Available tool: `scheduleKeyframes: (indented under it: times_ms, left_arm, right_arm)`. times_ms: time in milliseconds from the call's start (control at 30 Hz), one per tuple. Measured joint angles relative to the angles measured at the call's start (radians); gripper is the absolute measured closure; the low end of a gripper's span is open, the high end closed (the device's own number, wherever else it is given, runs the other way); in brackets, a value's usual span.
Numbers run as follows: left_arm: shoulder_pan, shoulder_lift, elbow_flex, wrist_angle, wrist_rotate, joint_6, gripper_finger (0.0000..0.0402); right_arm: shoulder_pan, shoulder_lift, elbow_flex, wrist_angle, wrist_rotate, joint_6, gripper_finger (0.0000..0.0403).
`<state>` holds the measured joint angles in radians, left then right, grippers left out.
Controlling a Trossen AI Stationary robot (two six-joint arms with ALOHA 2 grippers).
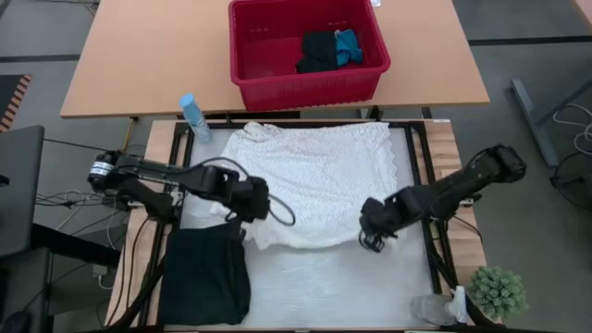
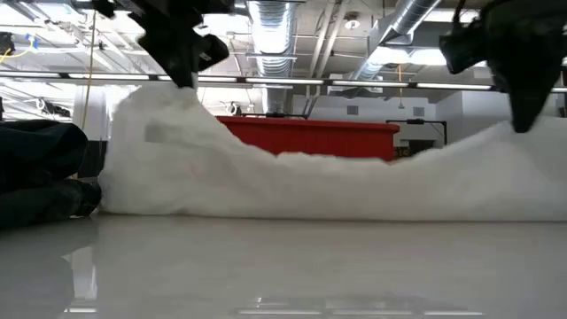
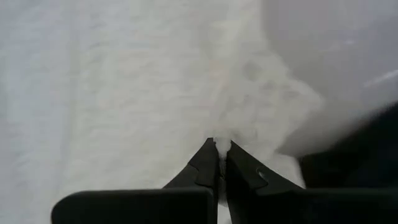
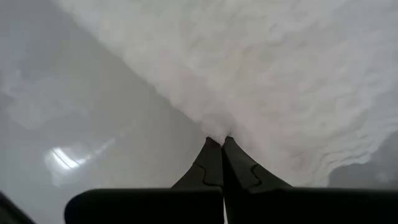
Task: Fold Laundry from Bin
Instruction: Fold the white dress from the red bin
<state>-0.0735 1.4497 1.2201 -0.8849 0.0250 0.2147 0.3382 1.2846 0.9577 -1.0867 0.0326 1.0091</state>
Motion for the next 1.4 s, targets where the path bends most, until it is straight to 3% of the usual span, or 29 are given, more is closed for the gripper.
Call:
scheduleKeyframes:
  times_ms: [433,933,1100,1400]
  left_arm:
    - [0.304,0.004,0.0,0.009,-0.034,0.204,0.0401]
    - [0.529,0.03,0.0,0.012,-0.019,0.342,0.0401]
    - [0.549,0.097,0.0,0.013,0.053,0.338,0.0401]
    - [0.551,0.212,0.0,0.019,0.03,0.336,0.0401]
  right_arm:
    - [-0.321,-0.07,0.0,-0.138,0.002,-0.217,0.0389]
    - [-0.68,-0.068,0.0,-0.138,0.015,-0.463,0.0389]
    - [-0.739,-0.046,0.001,-0.118,-0.025,-0.551,0.0389]
    - [-0.738,0.18,0.0,-0.062,-0.023,-0.691,0.036]
